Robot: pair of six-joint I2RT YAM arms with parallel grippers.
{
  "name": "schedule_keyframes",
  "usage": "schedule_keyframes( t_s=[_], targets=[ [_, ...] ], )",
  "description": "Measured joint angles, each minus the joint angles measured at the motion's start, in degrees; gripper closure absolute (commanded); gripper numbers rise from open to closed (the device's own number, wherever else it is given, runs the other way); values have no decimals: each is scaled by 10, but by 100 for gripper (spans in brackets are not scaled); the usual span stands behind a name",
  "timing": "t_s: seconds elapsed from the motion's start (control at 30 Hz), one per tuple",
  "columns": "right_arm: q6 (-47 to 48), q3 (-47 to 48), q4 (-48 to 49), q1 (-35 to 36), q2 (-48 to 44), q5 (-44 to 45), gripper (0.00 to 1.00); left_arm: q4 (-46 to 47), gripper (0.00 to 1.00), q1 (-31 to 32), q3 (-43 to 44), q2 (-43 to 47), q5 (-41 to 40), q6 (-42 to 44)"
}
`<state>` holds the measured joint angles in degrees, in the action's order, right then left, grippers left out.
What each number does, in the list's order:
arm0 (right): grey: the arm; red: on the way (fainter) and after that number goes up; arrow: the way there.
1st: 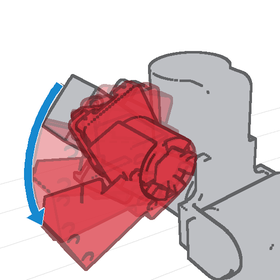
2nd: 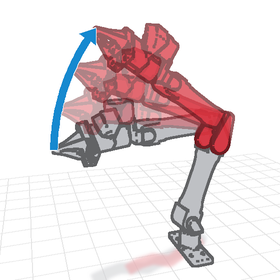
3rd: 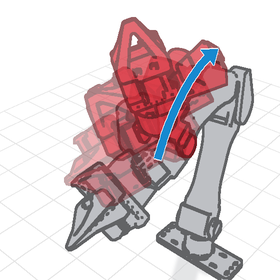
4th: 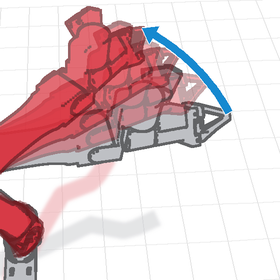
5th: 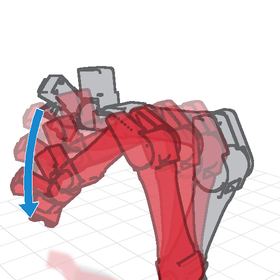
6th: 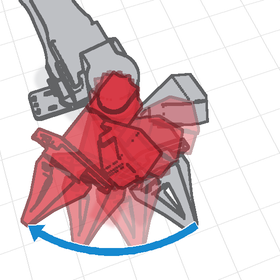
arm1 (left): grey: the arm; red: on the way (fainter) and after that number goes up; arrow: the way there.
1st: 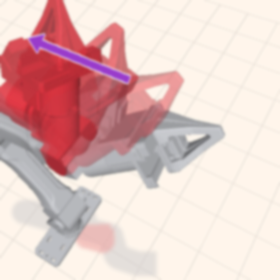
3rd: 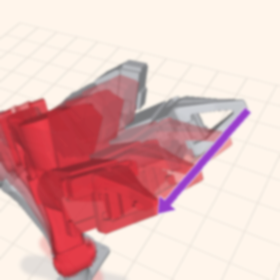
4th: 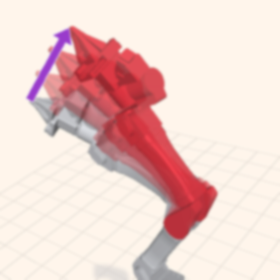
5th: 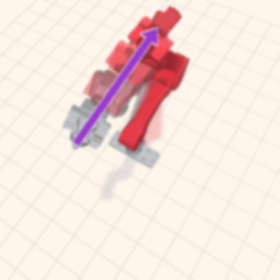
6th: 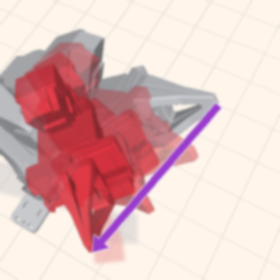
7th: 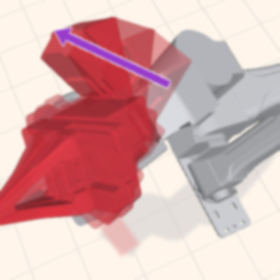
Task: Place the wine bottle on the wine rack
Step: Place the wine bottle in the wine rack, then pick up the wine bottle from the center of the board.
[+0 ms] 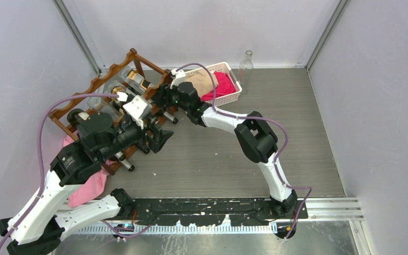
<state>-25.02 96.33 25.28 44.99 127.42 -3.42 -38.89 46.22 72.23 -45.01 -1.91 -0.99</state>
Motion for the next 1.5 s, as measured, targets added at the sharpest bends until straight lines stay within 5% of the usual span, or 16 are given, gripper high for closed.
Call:
schedule_keyframes(
  t_s=[0.4,0.97,1.23,1.5],
  targets=[
    [91,-41,-52,6,-69,41,16,0,0,0,0,2,0,-3],
    [136,-214,-120,10,-278,7,13,21,0,0,23,-6,40,-65],
    [144,-282,-173,11,-398,11,11,92,0,0,144,-88,81,-228],
    [151,-330,-211,11,-493,52,8,63,0,0,279,-160,-18,-409]
  ],
)
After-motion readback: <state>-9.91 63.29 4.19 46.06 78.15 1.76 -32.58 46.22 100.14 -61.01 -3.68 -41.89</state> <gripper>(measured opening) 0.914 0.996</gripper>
